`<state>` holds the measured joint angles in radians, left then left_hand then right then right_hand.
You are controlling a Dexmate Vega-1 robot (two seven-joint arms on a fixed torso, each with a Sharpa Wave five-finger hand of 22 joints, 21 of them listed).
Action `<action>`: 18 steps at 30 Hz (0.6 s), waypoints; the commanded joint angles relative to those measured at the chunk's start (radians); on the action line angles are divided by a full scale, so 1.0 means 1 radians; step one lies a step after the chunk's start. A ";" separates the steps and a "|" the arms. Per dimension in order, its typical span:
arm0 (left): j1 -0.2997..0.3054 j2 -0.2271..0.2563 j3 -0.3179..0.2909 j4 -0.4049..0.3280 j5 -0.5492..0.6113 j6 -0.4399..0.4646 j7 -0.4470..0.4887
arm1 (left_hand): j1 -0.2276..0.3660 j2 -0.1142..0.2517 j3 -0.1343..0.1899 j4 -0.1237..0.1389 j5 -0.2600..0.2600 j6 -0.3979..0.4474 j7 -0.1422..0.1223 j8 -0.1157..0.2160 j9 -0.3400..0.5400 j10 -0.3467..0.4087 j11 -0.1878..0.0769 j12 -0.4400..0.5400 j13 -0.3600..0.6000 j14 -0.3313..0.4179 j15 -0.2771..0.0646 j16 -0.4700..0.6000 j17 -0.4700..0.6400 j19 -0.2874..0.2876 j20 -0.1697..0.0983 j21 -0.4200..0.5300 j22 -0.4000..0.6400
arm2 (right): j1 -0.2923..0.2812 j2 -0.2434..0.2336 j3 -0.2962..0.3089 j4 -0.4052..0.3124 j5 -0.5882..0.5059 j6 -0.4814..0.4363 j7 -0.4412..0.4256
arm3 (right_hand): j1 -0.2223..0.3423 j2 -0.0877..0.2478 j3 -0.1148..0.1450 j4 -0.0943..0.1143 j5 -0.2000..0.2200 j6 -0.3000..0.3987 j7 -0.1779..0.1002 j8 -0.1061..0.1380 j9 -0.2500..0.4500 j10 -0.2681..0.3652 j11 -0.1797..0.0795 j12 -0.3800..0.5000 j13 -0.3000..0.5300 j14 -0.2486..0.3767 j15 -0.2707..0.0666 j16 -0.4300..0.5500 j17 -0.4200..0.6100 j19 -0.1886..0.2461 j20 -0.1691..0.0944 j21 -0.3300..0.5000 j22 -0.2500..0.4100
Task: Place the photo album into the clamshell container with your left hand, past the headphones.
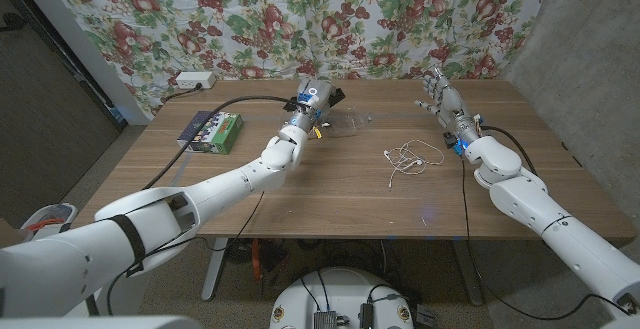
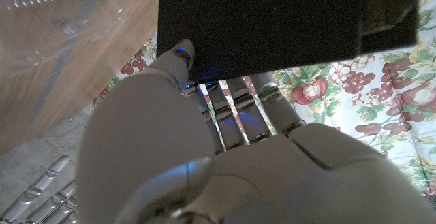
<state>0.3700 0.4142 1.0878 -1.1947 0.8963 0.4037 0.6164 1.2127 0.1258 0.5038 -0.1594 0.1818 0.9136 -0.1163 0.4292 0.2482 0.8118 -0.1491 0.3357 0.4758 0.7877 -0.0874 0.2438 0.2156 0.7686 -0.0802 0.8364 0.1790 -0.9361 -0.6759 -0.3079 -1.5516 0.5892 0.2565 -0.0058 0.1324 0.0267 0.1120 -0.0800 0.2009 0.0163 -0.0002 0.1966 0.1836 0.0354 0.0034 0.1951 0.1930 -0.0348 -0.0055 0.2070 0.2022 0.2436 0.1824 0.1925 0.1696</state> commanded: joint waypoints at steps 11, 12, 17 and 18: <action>0.026 0.022 0.024 -0.039 0.042 0.013 -0.006 | -0.017 -0.001 0.016 0.002 0.011 -0.009 -0.009 -0.008 -0.003 0.010 -0.037 -0.022 0.012 -0.035 -0.135 -0.014 0.006 -0.029 0.005 0.011 0.004 | -0.026 -0.008 0.015 -0.009 0.013 0.015 0.003 | 0.000 0.006 0.003 -0.004 -0.002 0.008 0.003 0.002 0.005 0.004 -0.002 0.005 0.003 0.010 0.000 0.004 0.003 0.009 0.004 -0.001 0.003; 0.029 0.027 0.025 -0.045 0.047 0.012 -0.005 | -0.017 -0.001 0.016 0.002 0.012 -0.009 -0.009 -0.008 -0.003 0.008 -0.037 -0.023 0.013 -0.036 -0.136 -0.014 0.006 -0.030 0.005 0.011 0.004 | -0.027 -0.007 0.015 -0.008 0.015 0.017 0.005 | -0.001 0.007 0.002 -0.004 -0.002 0.009 0.003 0.002 0.005 0.004 -0.003 0.005 0.003 0.010 0.000 0.004 0.003 0.009 0.004 -0.001 0.003; 0.054 0.054 0.020 -0.086 0.074 0.016 0.021 | -0.018 -0.005 0.015 -0.002 0.013 -0.004 -0.010 -0.009 -0.005 0.003 -0.042 -0.028 0.016 -0.049 -0.136 -0.017 0.009 -0.049 0.014 0.009 0.003 | -0.030 -0.006 0.016 -0.006 0.018 0.022 0.010 | -0.002 0.007 0.002 -0.003 -0.002 0.009 0.002 0.002 0.005 0.004 -0.002 0.005 0.003 0.010 0.001 0.004 0.003 0.009 0.004 -0.001 0.003; 0.061 0.060 0.017 -0.097 0.079 0.017 0.029 | -0.019 -0.007 0.014 -0.002 0.013 -0.002 -0.010 -0.009 -0.006 0.002 -0.043 -0.030 0.016 -0.055 -0.135 -0.018 0.009 -0.052 0.014 0.009 0.003 | -0.031 -0.006 0.016 -0.006 0.019 0.022 0.011 | -0.002 0.007 0.002 -0.003 -0.002 0.009 0.001 0.002 0.005 0.004 -0.002 0.005 0.003 0.010 0.000 0.004 0.003 0.009 0.004 -0.001 0.003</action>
<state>0.3933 0.4331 1.1068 -1.2282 0.9340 0.4114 0.6157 1.1960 0.1222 0.5109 -0.1609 0.1857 0.9076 -0.1251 0.4233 0.2402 0.8092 -0.1803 0.3125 0.4891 0.7449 -0.0774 0.2322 0.2213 0.7257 -0.0698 0.8450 0.1800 -0.9565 -0.6817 -0.2970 -1.5559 0.5998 0.2709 -0.0001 0.1321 0.0269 0.1120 -0.0800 0.2009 0.0163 -0.0002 0.1966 0.1836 0.0354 0.0034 0.1951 0.1930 -0.0240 -0.0056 0.2070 0.2022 0.2436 0.1824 0.1925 0.1696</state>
